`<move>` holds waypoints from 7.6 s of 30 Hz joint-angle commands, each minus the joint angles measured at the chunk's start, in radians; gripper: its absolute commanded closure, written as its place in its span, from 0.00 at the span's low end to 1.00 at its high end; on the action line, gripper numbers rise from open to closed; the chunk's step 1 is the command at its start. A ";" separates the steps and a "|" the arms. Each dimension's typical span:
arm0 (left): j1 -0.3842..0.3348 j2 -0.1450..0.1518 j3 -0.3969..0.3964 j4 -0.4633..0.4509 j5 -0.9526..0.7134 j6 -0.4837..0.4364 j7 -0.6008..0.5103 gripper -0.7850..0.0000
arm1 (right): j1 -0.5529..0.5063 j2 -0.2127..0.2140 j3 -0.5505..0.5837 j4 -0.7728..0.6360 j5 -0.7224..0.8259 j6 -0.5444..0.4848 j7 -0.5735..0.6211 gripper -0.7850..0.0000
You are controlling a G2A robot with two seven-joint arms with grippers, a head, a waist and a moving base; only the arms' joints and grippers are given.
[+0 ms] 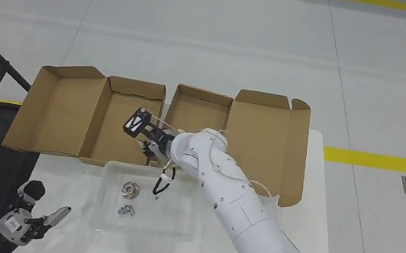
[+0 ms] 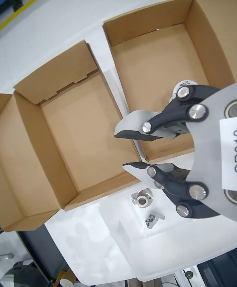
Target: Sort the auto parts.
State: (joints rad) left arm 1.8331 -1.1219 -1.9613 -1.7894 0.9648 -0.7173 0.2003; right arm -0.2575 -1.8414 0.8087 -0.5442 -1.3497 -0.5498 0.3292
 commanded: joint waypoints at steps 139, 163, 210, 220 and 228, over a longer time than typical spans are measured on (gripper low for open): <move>-1.129 0.108 1.087 0.453 0.201 0.066 -1.238 0.51 | -1.070 0.386 0.466 -1.398 -0.692 -0.463 -0.480 0.00; -1.113 0.112 1.058 0.408 0.181 0.023 -1.225 1.00 | -1.070 0.386 0.466 -1.398 -0.692 -0.463 -0.480 0.00; -1.318 0.147 0.848 0.603 0.080 0.183 -1.082 1.00 | -1.070 0.386 0.466 -1.398 -0.692 -0.463 -0.480 0.00; -1.590 0.001 1.122 1.060 0.075 0.186 -1.020 1.00 | -1.070 0.386 0.466 -1.398 -0.692 -0.463 -0.480 0.00; -1.645 -0.083 1.224 1.224 0.127 0.194 -0.967 1.00 | -1.070 0.386 0.466 -1.398 -0.692 -0.463 -0.480 0.00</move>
State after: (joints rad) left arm 0.1921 -1.1973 -0.7443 -0.5835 1.0888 -0.5231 -0.7758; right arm -1.3271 -1.4551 1.2748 -1.9423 -2.0418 -1.0123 -0.1510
